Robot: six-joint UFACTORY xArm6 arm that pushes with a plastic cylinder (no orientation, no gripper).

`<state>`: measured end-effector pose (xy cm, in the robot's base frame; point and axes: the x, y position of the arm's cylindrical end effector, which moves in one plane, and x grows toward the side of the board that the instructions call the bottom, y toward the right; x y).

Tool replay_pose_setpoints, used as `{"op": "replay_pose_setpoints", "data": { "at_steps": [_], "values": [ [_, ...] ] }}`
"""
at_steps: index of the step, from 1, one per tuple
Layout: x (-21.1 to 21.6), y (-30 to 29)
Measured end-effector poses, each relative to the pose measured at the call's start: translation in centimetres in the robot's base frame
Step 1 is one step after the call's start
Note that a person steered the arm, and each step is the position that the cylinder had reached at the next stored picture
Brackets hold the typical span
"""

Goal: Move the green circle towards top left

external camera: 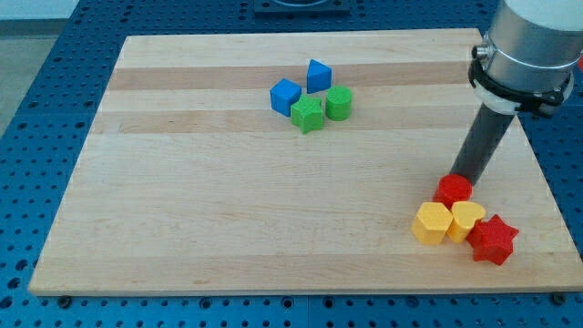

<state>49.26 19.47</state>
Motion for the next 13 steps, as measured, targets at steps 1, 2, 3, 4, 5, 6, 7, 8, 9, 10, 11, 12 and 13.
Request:
{"op": "replay_pose_setpoints", "data": {
  "at_steps": [1,2,3,4,5,6,7,8,9,10,11,12,13],
  "values": [
    [0.0,0.2],
    [0.0,0.2],
    [-0.4,0.2],
    [-3.9,0.2],
    [-4.9,-0.2],
    [-7.1,-0.4],
    [-9.5,-4.3],
    [-10.6,-7.9],
    [-11.6,-11.4],
    [-13.5,-12.3],
    [-14.5,-15.5],
    [-14.5,-20.5],
    [-14.5,-26.2]
  ]
}}
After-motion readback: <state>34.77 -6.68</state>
